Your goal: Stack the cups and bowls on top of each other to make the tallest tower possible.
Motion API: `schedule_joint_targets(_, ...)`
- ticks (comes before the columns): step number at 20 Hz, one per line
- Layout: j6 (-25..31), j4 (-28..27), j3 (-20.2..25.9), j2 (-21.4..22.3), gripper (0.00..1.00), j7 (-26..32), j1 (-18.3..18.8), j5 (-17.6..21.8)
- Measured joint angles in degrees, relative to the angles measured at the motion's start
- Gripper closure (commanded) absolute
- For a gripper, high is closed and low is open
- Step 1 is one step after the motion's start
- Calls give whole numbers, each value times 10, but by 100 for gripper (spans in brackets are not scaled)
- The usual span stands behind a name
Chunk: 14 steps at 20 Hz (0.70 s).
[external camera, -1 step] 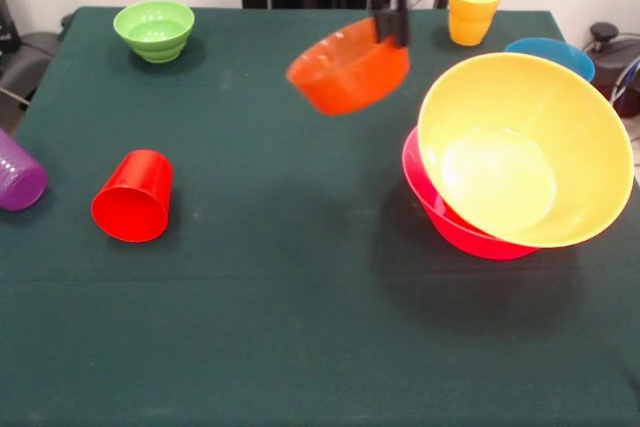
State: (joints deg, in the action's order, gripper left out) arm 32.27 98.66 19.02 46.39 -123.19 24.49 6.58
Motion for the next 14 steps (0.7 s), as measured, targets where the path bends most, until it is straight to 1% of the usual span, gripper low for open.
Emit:
schedule_joint_targets(3,0,-12,-5,0,100,0,-21,-15)
schedule_joint_targets(4,2,-21,-8,1,100,0,-35,-29)
schedule_joint_targets(8,17,-33,-12,7,100,0,-50,-52)
schedule_joint_targets(14,63,-51,-22,35,100,-3,-67,-88)
